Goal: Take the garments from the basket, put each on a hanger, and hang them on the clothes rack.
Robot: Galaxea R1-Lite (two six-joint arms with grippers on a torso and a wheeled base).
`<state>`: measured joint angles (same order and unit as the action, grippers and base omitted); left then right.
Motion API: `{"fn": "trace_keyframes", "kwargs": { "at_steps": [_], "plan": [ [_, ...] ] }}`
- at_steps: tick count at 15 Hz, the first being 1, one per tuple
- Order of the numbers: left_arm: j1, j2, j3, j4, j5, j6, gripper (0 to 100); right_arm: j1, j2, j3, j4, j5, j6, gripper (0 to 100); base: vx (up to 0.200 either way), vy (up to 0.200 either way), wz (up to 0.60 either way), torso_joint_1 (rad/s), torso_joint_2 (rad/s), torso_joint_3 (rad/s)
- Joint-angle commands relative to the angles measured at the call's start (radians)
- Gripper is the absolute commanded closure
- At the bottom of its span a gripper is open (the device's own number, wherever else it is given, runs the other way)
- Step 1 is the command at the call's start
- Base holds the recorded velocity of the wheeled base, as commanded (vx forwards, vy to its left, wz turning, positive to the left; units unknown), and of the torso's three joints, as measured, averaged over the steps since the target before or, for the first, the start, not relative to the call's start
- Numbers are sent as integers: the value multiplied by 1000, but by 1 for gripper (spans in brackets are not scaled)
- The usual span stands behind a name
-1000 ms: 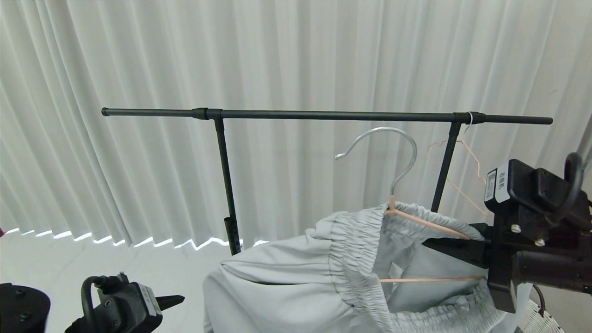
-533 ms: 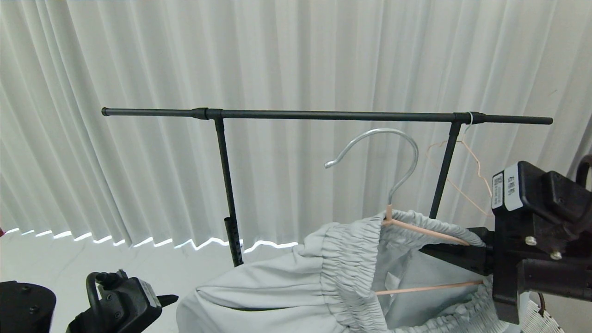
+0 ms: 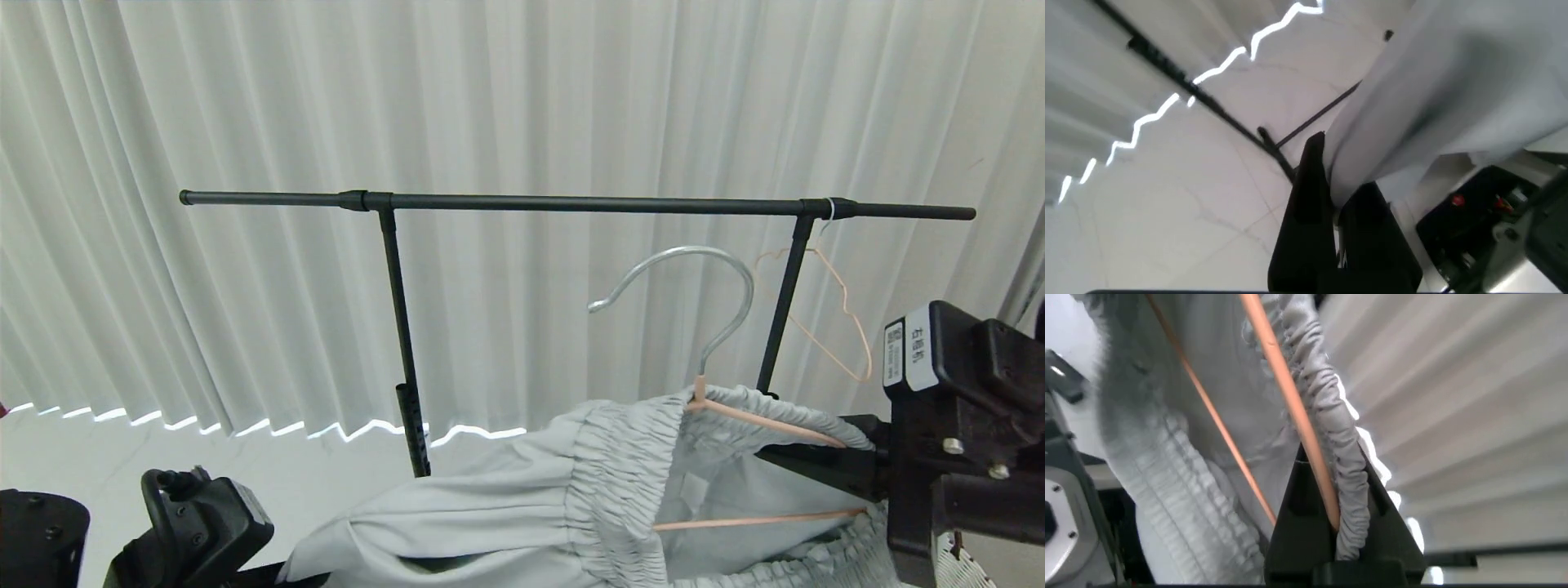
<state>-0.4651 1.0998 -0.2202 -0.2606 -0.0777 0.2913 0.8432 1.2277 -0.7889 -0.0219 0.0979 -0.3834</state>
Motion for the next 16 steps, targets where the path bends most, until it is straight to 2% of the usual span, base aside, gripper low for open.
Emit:
{"fn": "trace_keyframes", "kwargs": {
  "at_steps": [1,3,11,12,14,16],
  "plan": [
    [141,5,13,0,6,3,100,-50,-20,2,8,-3,0,100,0,0,0,0,0,0],
    [197,5,28,0,6,9,100,-88,-20,0,10,-3,1,100,0,0,0,0,0,0],
    [184,-17,41,-2,6,11,100,-102,-20,-3,2,-6,54,100,0,0,0,0,0,0],
    [177,-18,41,-2,6,11,0,-101,-19,-3,2,-6,58,100,0,0,0,0,0,0],
    [174,-29,44,-2,6,9,0,-101,-19,-3,4,-9,64,100,0,0,0,0,0,0],
    [172,-64,50,-2,2,8,0,-102,-19,-4,7,-47,72,100,0,0,0,0,0,0]
  ]
}}
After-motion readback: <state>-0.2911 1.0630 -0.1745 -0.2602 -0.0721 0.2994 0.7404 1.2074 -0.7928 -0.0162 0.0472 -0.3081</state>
